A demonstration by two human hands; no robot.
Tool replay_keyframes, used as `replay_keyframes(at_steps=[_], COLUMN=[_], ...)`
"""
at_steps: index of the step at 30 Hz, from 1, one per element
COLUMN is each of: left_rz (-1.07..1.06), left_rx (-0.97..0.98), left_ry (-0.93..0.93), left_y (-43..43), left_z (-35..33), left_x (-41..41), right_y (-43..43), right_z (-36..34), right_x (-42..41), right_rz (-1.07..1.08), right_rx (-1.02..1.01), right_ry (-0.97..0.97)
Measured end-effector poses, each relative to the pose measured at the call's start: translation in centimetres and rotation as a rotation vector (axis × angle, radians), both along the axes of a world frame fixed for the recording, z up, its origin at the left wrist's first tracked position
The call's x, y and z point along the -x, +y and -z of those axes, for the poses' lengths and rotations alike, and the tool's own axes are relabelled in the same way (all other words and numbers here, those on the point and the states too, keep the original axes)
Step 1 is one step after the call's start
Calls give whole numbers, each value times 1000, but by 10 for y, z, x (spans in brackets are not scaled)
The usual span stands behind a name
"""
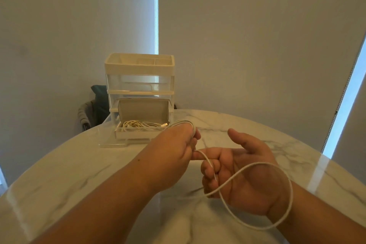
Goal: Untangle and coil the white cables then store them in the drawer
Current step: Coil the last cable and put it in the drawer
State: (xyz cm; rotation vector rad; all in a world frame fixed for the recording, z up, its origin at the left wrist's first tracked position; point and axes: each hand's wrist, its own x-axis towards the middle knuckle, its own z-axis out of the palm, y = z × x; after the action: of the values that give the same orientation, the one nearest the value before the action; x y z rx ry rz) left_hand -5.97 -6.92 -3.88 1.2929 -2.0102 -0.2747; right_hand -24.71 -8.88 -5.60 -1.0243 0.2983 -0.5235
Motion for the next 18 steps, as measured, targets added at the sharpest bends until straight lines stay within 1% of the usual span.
replay_keyframes(at_steps=[3,5,8,10,12,15,18], left_rz=[-33,-35,-55,-64,-62,3,38], left_rx=[-41,-99,-52,-70,-44,-62,-110], left_ry=[83,131,68,-17,-91,-27,17], left_y=[0,1,0,-1,-4,-3,1], left_z=[-1,-2,-2,-1,2,0,-2], left_x=[2,5,6,2,-3,-7,-5], right_y=[-1,0,-2,-1,1,4,5], right_z=[2,3,4,2,-3,-10,-12], right_x=[-2,-4,-4,-3,-1,0,-1], right_rz=[-5,-6,-4,-3,56,206,290], right_rx=[9,-6,-40,-13,-2,-34,-49], right_ry=[78,79,71,77,64,4,-40])
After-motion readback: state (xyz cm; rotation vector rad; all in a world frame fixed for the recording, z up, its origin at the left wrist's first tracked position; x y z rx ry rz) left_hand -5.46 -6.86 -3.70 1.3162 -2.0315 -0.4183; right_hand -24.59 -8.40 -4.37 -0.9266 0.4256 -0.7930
